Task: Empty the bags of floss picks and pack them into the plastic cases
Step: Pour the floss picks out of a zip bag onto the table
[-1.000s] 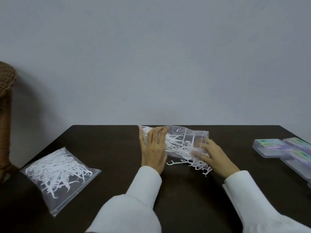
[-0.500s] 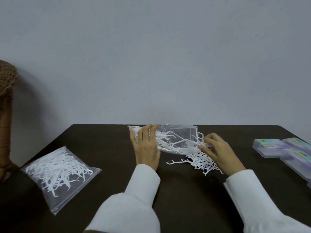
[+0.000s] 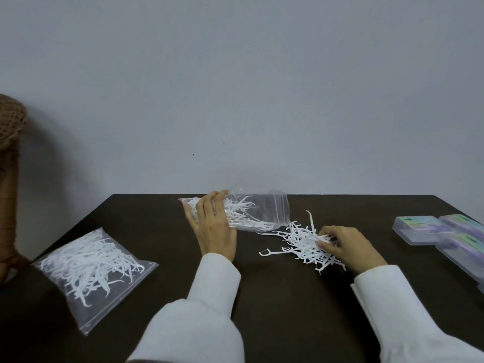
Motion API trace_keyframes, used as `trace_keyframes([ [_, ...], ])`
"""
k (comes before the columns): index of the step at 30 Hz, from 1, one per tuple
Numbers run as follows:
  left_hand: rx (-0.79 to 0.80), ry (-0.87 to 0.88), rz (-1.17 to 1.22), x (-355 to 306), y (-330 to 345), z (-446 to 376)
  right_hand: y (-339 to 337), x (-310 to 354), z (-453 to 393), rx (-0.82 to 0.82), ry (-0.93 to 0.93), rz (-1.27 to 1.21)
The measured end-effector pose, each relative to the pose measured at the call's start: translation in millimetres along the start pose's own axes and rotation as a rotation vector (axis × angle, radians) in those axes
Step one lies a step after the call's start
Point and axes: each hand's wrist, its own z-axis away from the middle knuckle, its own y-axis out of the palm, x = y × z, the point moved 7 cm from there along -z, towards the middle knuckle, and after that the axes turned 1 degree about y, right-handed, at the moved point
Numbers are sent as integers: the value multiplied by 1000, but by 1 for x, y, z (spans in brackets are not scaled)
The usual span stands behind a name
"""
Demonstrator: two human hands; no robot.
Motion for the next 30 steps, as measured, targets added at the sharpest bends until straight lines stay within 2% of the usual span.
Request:
trace_keyframes([
  [5, 3, -8, 19, -2, 1, 0, -1, 6, -1, -19, -68, -63],
  [9, 3, 4, 60, -8, 0, 1, -6, 11, -1, -100, -132, -110],
  [14, 25, 55, 84, -22, 2, 4, -22, 29, 9, -263, -221, -535],
  [16, 29, 91, 83, -28, 2, 8, -20, 32, 9, -231, -219, -724],
  [18, 28, 112, 102, -35, 2, 12, -9, 34, 7, -104, -189, -846],
  [20, 25, 141, 124, -40, 2, 14, 2, 34, 5, 23, -159, -920],
  [23, 8, 161, 115, -40, 2, 16, 2, 36, 5, 51, -171, -962],
  [26, -5, 24, 141, -27, -1, 15, -7, 35, 5, -19, -211, -989],
  [30, 141, -291, 355, -11, 9, 17, -16, 31, 4, -102, -248, -998],
])
